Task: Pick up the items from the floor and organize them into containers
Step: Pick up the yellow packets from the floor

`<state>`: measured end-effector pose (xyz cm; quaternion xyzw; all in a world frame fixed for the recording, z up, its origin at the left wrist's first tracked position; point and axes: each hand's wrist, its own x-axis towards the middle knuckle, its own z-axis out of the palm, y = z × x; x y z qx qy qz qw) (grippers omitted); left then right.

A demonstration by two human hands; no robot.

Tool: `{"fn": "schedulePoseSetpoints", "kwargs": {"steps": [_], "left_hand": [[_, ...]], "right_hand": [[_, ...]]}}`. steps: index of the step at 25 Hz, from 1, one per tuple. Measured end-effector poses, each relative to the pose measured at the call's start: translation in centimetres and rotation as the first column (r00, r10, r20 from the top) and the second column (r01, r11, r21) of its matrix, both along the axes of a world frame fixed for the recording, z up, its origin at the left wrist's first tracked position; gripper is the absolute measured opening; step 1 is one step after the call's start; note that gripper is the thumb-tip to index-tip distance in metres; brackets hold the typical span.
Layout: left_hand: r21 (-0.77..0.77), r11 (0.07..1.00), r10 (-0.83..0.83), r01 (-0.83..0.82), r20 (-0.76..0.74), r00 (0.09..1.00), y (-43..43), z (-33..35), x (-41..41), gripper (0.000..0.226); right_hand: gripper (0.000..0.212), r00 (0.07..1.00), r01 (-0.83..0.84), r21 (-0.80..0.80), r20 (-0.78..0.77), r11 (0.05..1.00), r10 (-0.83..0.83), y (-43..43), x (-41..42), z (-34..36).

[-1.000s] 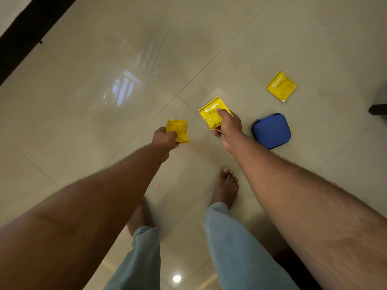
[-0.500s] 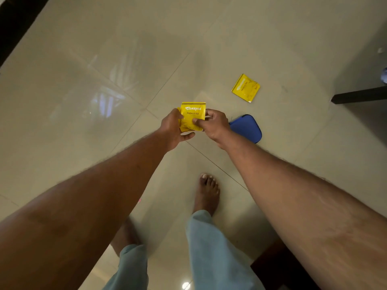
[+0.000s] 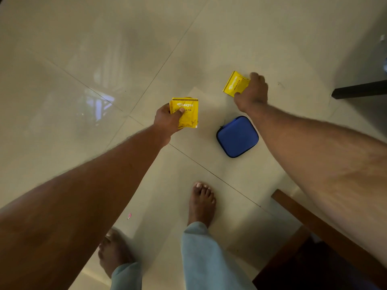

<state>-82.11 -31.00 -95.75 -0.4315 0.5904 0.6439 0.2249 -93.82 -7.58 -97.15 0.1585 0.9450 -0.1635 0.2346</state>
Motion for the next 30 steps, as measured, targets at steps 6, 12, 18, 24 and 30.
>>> {"fn": "schedulePoseSetpoints", "kwargs": {"steps": [6, 12, 18, 24, 30], "left_hand": [[-0.034, 0.999, -0.022, 0.022, 0.004, 1.0, -0.4, -0.6, -1.0, 0.014], [0.025, 0.999, -0.034, 0.034, 0.005, 0.999, -0.5, 0.8, -1.6, 0.015], [0.076, 0.997, -0.029, 0.027, 0.026, 0.999, 0.6, 8.3, -2.9, 0.024], [0.088, 0.99, -0.109, 0.113, -0.048, 0.993, 1.8, 25.3, -5.3, 0.018], [0.218, 0.922, -0.28, 0.32, -0.197, 0.94, 3.5, 44.8, -2.6, 0.025]], "right_hand": [[0.073, 0.977, -0.213, 0.138, 0.058, 0.967, 0.207, -1.1, 1.0, -2.2], [0.025, 0.999, 0.026, -0.028, -0.021, 0.999, -0.026, -1.9, 2.6, -1.4], [0.009, 0.845, 0.473, -0.611, 0.112, 0.634, -0.523, -4.5, 3.8, 8.8], [0.006, 0.811, 0.514, -0.74, 0.254, 0.434, -0.527, -5.5, 6.6, 25.8], [0.018, 0.826, 0.391, -0.783, 0.067, 0.484, -0.559, -4.4, 11.2, 44.3]]}}
